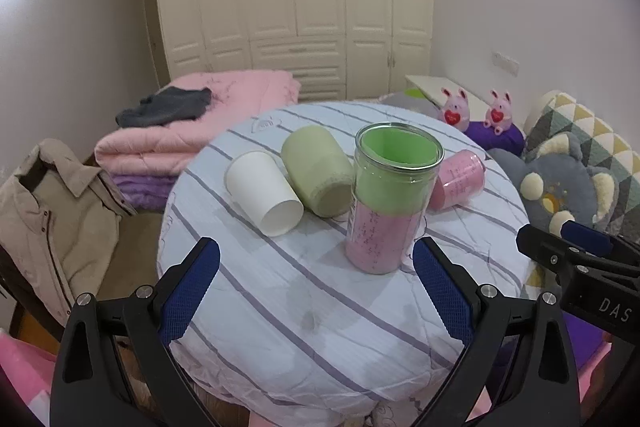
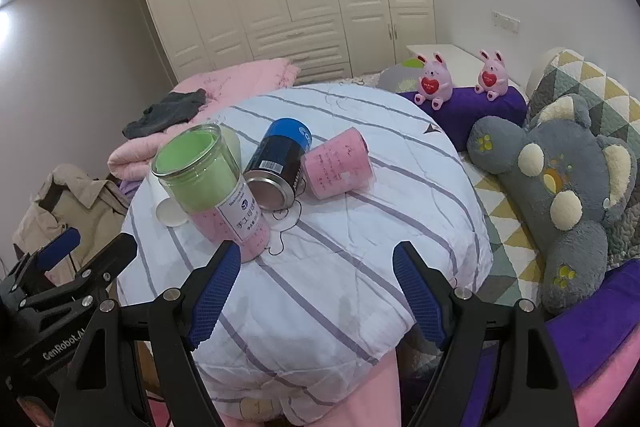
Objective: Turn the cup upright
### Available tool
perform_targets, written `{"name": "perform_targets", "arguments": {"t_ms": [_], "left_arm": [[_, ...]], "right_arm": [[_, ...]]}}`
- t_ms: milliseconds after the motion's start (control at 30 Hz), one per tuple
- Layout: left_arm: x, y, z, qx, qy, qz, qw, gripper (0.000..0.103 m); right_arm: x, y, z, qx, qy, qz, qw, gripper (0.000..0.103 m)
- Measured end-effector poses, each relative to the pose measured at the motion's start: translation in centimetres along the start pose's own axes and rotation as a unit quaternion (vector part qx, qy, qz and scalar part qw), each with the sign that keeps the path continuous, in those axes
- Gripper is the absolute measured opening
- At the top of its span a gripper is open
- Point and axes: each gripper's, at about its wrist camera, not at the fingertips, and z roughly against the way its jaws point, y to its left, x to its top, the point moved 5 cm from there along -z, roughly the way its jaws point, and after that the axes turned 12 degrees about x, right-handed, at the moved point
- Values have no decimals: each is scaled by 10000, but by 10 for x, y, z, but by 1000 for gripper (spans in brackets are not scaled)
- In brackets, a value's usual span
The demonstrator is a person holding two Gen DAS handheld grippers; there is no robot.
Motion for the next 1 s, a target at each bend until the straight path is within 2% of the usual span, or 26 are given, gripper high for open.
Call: {"name": "perform_targets", "arguments": {"t_ms": [200, 467, 700, 1000], "left_arm": [[-3, 0, 10, -95, -251, 115, 9996, 99], [-5, -6, 17, -41, -476, 98, 9988, 99], [-2, -5, 20, -260, -524, 242, 9980, 100], [-1, -3, 20, -137, -586, 263, 9978, 100]], "right_arm": [[-1, 7, 5, 86, -158, 100, 9998, 80], [-1, 8, 11, 76, -357, 106, 9993, 80], [-2, 5, 8, 21, -264, 96, 9996, 80], [-5, 7, 8, 28, -190, 126, 9997, 80]]}}
